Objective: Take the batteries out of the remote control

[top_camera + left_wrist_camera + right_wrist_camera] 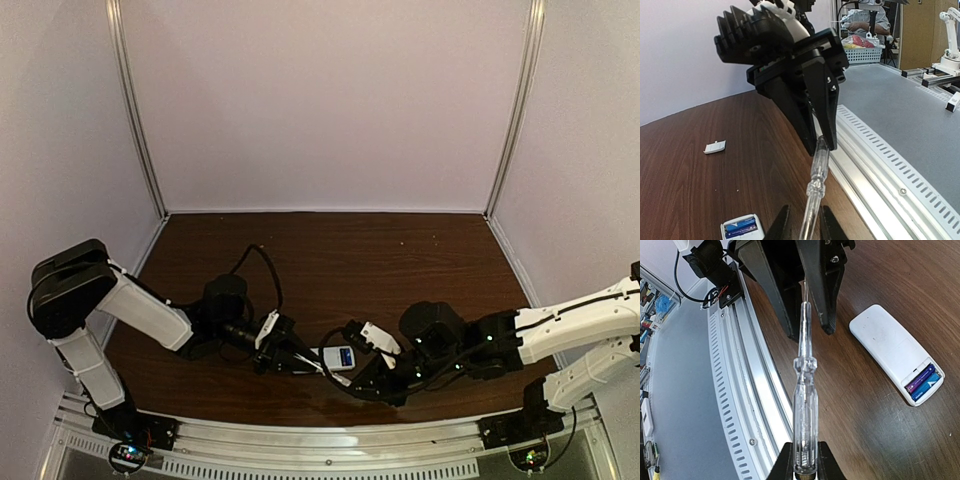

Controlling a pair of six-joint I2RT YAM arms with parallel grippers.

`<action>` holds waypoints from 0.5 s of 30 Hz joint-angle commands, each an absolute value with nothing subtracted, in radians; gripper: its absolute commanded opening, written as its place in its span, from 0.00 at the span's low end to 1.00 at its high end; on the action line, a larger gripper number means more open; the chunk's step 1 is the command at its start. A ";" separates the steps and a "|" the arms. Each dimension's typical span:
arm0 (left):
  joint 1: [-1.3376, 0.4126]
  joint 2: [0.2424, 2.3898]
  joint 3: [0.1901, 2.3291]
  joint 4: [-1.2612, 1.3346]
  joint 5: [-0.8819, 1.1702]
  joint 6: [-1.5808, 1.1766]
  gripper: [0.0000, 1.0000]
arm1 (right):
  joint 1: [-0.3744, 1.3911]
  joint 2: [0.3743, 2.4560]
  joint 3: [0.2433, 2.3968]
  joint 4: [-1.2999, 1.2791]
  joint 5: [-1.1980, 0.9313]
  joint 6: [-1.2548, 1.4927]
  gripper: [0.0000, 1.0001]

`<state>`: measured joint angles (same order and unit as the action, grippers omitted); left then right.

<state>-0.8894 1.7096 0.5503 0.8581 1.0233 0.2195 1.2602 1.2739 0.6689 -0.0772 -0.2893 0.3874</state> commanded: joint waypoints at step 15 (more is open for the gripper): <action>-0.893 1.737 0.572 0.871 1.037 0.229 0.00 | 1.247 1.283 0.686 -0.064 -0.275 0.383 0.00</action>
<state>-0.8906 1.7260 0.5529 0.8268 1.0561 0.2272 1.2526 1.2747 0.6689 -0.0826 -0.3019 0.3645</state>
